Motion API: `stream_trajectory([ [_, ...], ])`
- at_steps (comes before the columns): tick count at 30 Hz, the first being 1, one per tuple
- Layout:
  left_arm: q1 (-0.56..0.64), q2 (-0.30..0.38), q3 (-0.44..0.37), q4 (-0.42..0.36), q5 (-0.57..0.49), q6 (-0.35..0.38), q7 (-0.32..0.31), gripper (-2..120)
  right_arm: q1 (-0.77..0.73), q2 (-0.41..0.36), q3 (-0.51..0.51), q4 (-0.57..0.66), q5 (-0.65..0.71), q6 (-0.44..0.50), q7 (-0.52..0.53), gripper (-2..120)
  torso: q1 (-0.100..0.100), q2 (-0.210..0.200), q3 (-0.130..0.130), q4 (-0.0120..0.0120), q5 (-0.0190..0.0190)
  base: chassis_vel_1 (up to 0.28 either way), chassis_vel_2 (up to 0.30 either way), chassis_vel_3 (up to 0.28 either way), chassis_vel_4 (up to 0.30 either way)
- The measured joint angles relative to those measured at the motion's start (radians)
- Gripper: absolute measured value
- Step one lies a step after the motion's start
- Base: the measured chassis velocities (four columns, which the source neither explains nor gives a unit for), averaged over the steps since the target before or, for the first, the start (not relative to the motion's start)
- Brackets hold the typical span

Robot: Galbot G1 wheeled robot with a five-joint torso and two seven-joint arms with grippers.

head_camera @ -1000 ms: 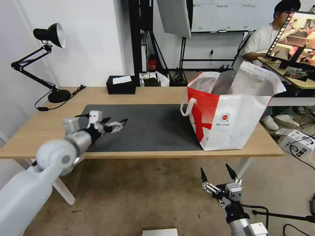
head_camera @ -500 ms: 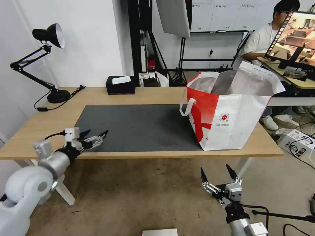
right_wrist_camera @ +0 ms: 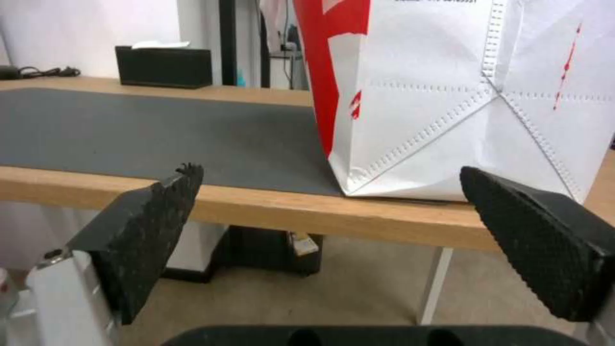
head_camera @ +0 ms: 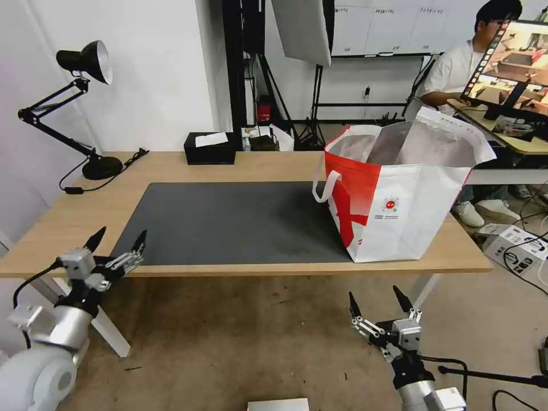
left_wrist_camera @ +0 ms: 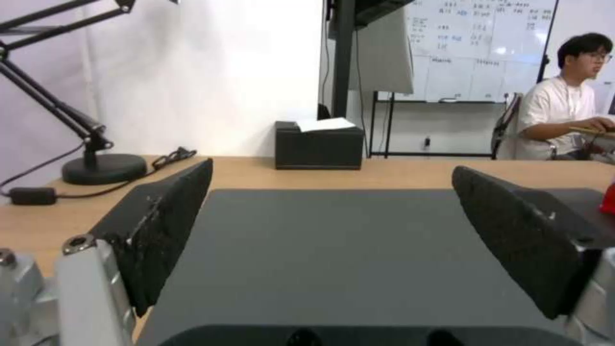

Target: Pick up the trash from the table and place it into the takeout bag.

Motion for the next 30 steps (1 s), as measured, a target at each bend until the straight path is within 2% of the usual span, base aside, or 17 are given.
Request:
stream_trajectory([
  [1,0.012,-0.022,0.001,0.003,0.012,-0.024,0.008,100,0.0,0.0,0.0,0.0,0.0,0.0,0.0,100,0.0,0.0,0.0,0.0,0.0001,0.0,0.0,0.0,0.0],
  [10,0.03,-0.081,0.013,0.019,0.091,-0.1,0.005,100,0.0,0.0,0.0,0.0,0.0,0.0,0.0,100,0.0,0.0,0.0,-0.0003,0.0,0.0,0.0,0.0,0.0],
  [11,0.051,-0.098,0.013,0.029,0.111,-0.128,0.003,100,0.0,0.0,0.0,0.0,0.0,0.0,0.0,100,0.0,0.0,0.0,-0.0002,0.0,0.0,0.0,0.0,0.0],
  [18,0.102,-0.135,0.026,0.035,0.153,-0.16,-0.001,100,0.0,0.0,0.0,0.0,0.0,0.0,0.0,100,0.0,0.0,0.0,-0.0002,0.0001,0.0,0.0,0.0,0.0],
  [30,0.135,-0.161,0.034,0.051,0.154,-0.194,0.0,100,0.0,0.0,0.0,0.0,0.0,0.0,0.0,100,0.0,0.0,0.0,-0.0001,0.0,0.0,0.0,0.0,0.0],
])
